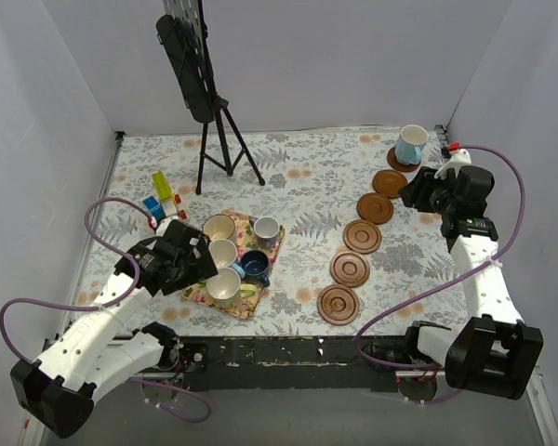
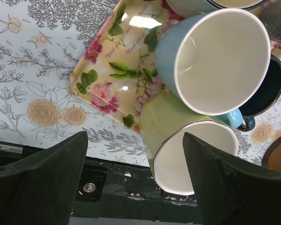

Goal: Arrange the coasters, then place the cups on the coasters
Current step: Pick up the cup from the tray.

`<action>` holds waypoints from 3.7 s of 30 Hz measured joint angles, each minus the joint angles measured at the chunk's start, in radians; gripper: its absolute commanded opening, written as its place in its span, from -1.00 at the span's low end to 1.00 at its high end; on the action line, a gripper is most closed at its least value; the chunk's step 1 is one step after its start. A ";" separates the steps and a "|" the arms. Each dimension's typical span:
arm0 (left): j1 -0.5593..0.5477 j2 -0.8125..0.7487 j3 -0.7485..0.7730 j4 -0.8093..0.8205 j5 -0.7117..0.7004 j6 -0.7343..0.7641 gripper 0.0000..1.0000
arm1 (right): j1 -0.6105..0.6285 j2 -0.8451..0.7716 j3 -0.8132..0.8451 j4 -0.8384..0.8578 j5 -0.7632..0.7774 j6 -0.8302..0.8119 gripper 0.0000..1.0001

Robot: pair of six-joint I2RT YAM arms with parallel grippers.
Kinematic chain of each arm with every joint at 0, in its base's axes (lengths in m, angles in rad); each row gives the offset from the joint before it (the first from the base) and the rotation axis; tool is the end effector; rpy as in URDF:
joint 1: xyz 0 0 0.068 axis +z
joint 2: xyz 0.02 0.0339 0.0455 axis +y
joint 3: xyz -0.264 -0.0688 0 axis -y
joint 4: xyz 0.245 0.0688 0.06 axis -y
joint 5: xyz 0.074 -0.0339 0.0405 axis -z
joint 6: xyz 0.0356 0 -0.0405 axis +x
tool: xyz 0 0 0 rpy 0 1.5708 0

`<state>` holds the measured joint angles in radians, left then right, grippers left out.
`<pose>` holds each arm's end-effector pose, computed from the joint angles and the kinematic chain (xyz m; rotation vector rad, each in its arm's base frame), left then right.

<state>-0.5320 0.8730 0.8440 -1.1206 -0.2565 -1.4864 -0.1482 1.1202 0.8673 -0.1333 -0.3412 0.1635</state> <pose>0.1264 -0.0639 0.2697 -1.3003 2.3534 -0.3017 0.2558 -0.0261 0.3074 0.0788 1.9475 0.3435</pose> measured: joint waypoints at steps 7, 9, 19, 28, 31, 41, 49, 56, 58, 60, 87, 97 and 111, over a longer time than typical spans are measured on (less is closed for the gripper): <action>0.000 0.000 -0.017 0.033 0.040 -0.014 0.46 | 0.000 0.000 -0.015 -0.003 -0.014 -0.002 0.04; 0.000 -0.002 -0.019 0.036 0.048 -0.018 0.36 | 0.000 0.000 -0.015 -0.009 -0.014 -0.003 0.04; 0.000 0.001 -0.072 0.052 0.109 -0.014 -0.15 | 0.000 0.000 -0.036 -0.022 -0.021 -0.010 0.04; 0.000 0.027 -0.072 0.082 0.147 -0.009 -0.53 | 0.000 0.000 -0.048 -0.024 -0.028 -0.010 0.04; 0.000 0.044 -0.072 0.092 0.157 -0.001 -0.67 | 0.000 0.000 -0.048 -0.024 -0.029 -0.010 0.04; 0.001 0.062 -0.071 0.081 0.161 0.031 -1.00 | 0.000 0.003 -0.048 -0.024 -0.030 -0.011 0.04; 0.001 0.062 -0.062 0.065 0.167 0.069 -1.00 | 0.000 0.014 -0.048 -0.024 -0.035 -0.011 0.04; 0.001 0.060 -0.009 0.006 0.179 0.139 -1.00 | 0.000 0.014 -0.048 -0.025 -0.037 -0.012 0.04; 0.001 0.053 0.026 -0.007 0.180 0.161 -1.00 | 0.000 0.014 -0.048 -0.025 -0.037 -0.012 0.04; 0.001 0.048 0.058 -0.019 0.180 0.179 -1.00 | 0.000 0.013 -0.048 -0.025 -0.041 -0.012 0.04; 0.000 0.301 0.581 -0.126 0.192 0.372 -1.00 | 0.214 -0.106 0.054 0.006 -0.179 -0.086 0.01; -0.076 0.570 0.676 0.032 0.342 0.473 -1.00 | 0.567 -0.025 0.254 -0.173 -0.193 -0.254 0.05; -0.101 0.660 0.790 0.055 0.457 0.601 -1.00 | 0.935 0.077 0.390 -0.495 0.022 -0.381 0.05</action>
<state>-0.6327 1.5330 1.6344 -1.0657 0.2001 -0.8856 0.7864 1.1973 1.2575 -0.6281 -0.3195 -0.2173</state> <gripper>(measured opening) 0.084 0.524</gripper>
